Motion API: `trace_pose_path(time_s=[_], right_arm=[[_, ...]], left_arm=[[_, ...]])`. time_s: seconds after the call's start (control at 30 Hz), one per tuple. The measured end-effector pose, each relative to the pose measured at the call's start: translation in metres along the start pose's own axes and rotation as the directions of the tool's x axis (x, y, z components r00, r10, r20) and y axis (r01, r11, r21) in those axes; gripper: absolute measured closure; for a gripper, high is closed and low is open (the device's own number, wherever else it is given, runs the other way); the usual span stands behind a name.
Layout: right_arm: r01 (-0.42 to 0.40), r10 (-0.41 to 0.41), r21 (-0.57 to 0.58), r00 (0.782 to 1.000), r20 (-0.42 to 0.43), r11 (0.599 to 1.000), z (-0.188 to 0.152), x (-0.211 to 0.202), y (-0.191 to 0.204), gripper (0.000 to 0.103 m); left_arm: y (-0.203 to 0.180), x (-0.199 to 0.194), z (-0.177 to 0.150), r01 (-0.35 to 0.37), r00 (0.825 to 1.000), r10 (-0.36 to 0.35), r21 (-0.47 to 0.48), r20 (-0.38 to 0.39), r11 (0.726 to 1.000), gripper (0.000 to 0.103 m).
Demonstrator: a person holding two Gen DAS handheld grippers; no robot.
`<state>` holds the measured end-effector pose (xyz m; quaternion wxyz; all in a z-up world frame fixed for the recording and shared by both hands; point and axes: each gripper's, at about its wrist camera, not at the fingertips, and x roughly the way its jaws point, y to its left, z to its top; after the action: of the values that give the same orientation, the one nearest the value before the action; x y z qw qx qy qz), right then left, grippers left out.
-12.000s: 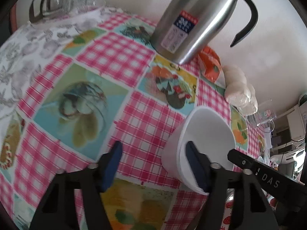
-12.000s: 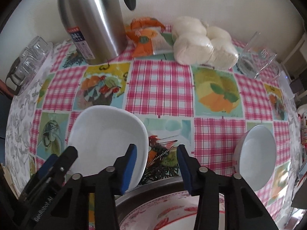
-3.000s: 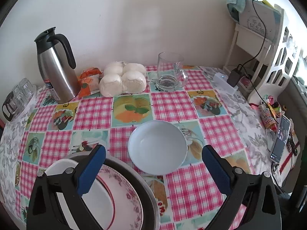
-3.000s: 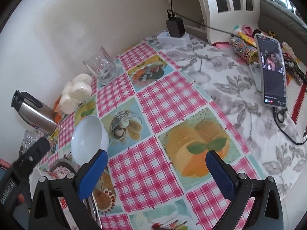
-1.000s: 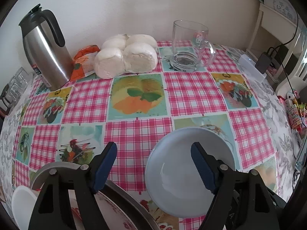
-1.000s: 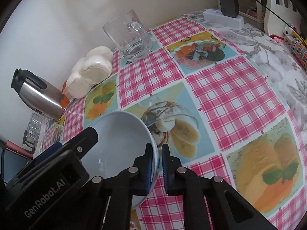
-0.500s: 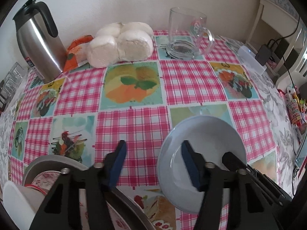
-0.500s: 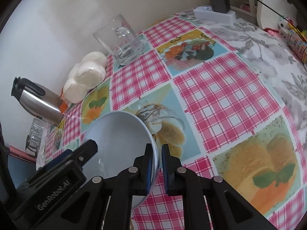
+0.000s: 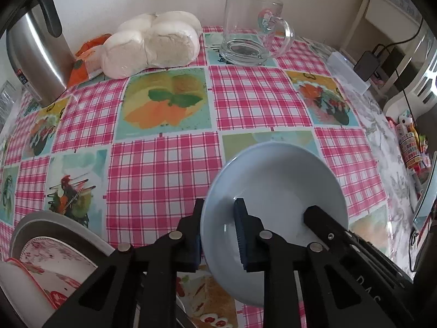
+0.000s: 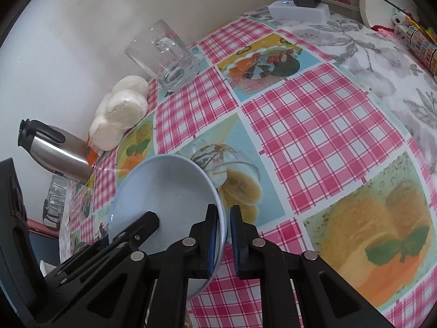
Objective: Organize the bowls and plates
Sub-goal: 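Lift the light blue bowl with both grippers and carry it over the basin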
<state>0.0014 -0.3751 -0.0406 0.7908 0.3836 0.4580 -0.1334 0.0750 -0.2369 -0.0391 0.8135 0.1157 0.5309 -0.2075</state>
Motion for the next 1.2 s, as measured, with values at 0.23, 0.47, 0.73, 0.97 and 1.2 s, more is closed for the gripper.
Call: trace_pose_path(time_s=[0.23, 0.47, 0.73, 0.97, 1.2], right_arm=[[0.012, -0.013, -0.009, 1.0, -0.018, 1.0, -0.001, 0.002, 0.002, 0.092], [0.022, -0.022, 0.0, 1.0, -0.022, 1.0, 0.001, -0.004, 0.002, 0.092], [-0.021, 0.023, -0.027, 0.997, 0.077, 0.999, 0.01, -0.053, 0.023, 0.092], [-0.046, 0.059, -0.075, 0.982, 0.178, 0.996, 0.012, -0.105, 0.053, 0.09], [-0.051, 0.075, -0.114, 0.974, 0.216, 0.992, 0.001, -0.131, 0.083, 0.09]], left_arm=[[0.0, -0.003, 0.0, 0.02, 1.0, -0.02, -0.008, 0.007, 1.0, 0.087], [-0.001, -0.012, 0.001, 0.051, 0.999, -0.05, -0.018, 0.013, 0.999, 0.087], [0.002, -0.061, 0.01, 0.103, 0.988, -0.1, -0.016, 0.118, 0.995, 0.087], [0.009, -0.116, 0.011, 0.141, 0.964, -0.136, -0.007, 0.228, 0.99, 0.087], [0.029, -0.147, 0.006, 0.167, 0.951, -0.154, -0.025, 0.269, 0.986, 0.087]])
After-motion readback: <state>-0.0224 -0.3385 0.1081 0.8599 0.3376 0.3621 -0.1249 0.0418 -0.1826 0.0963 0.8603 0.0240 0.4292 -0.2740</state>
